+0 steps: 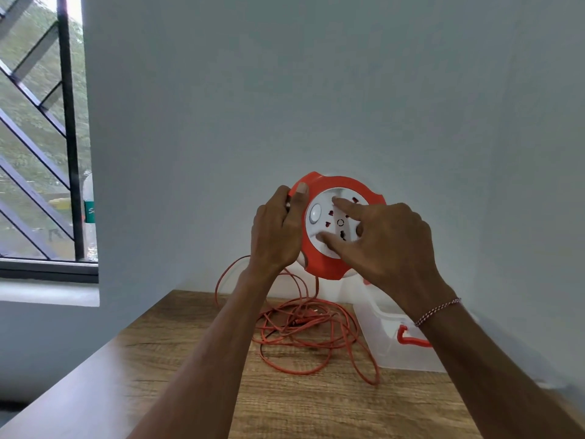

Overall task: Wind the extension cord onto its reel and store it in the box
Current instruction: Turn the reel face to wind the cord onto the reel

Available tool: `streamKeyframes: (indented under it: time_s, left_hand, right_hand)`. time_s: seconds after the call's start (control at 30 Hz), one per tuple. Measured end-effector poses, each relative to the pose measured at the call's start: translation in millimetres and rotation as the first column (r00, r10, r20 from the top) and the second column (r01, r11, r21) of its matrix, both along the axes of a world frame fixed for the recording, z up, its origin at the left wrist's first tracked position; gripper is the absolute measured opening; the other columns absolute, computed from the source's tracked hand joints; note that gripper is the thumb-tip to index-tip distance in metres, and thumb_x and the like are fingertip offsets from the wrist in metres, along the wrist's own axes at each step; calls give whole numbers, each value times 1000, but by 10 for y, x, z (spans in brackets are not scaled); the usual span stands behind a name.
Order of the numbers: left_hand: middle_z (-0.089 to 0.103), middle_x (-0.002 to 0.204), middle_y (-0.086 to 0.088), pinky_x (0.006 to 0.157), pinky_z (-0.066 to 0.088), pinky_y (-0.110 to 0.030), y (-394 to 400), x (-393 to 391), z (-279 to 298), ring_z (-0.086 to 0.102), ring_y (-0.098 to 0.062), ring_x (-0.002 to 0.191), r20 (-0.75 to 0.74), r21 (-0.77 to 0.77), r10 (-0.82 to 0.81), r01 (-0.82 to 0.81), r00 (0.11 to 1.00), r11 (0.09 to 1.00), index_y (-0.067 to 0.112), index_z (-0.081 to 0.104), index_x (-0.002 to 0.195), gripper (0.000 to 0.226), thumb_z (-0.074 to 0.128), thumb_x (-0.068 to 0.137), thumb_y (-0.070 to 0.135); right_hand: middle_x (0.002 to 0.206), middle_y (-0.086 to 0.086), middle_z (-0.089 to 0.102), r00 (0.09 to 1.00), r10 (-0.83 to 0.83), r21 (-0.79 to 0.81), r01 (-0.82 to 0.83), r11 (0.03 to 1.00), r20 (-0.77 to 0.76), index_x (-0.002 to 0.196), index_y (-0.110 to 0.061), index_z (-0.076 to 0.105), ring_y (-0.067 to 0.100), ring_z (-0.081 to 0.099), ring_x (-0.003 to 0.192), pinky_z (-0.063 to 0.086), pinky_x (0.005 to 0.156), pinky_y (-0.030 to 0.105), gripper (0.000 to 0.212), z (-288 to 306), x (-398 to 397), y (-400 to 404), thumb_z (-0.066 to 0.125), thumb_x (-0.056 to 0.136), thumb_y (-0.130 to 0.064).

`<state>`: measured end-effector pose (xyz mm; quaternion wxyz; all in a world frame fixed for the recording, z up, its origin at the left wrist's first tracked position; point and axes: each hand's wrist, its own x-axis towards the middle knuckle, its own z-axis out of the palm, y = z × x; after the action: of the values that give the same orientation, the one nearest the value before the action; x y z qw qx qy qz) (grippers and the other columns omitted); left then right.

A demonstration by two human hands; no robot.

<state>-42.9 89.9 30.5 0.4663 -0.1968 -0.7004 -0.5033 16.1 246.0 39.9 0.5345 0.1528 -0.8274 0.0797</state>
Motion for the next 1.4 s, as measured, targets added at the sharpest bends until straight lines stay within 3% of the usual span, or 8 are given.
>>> streamKeyframes:
  time_s: [0.13,0.23,0.4,0.53,0.73,1.1,1.27,1.4]
  left_hand:
    - [68,72,-2,58,57,-39,-10,7,8,67,-23,62,17,19,-21,21,1000,1000,11,58,87,42,40,103,45]
    - [68,73,1,58,57,-35,-15,-1,1,67,-20,63,22,15,-6,5,1000,1000,11,59,89,41,40,103,44]
    - [70,82,5,62,58,-28,-36,-30,3,70,-16,68,37,35,-12,10,999,999,12,62,98,41,38,103,46]
    - [70,78,7,62,60,-30,-51,-20,13,70,-15,66,17,47,-19,18,1000,999,11,62,97,44,37,102,47]
    - [69,77,8,63,60,-33,-58,-1,37,69,-16,66,10,64,-23,22,1000,998,11,62,95,50,35,97,53]
    - [71,77,-4,64,60,-50,-43,46,43,70,-21,65,18,62,-25,23,1000,998,9,62,93,51,37,97,53]
    - [68,70,1,60,60,-43,-24,52,30,67,-15,59,5,43,-12,12,1000,999,11,60,89,48,38,98,52]
    - [69,77,12,61,60,-28,-11,39,17,70,-8,65,12,33,-6,5,1000,999,16,62,96,44,37,96,53]
  right_hand:
    - [102,6,74,998,63,-81,-62,995,15,123,-22,64,27,71,83,59,77,41,72,12,-3,-22,46,76,-73]
    - [101,8,74,998,58,-67,-56,996,18,122,-19,64,28,71,82,59,76,39,66,14,5,-16,46,80,-67]
    - [108,10,70,985,172,132,-166,977,-33,105,-17,70,28,63,95,56,76,38,22,81,6,60,70,83,-22]
    - [128,10,56,982,153,231,-174,957,107,106,-26,71,30,52,112,55,79,42,39,93,28,66,76,72,-7]
    - [133,15,54,990,52,287,-88,954,130,115,-32,67,37,49,116,52,84,51,56,95,69,12,86,64,-20]
    - [109,11,62,1000,-23,182,26,983,-18,124,-40,59,27,57,94,53,69,35,55,4,41,12,74,71,-41]
    - [104,6,73,1000,11,24,-11,1000,-27,127,-31,59,26,70,82,56,70,35,60,2,58,-16,59,77,-65]
    - [106,4,73,997,81,-66,-79,995,20,126,-25,62,24,71,83,59,77,36,57,30,38,-4,54,83,-62]
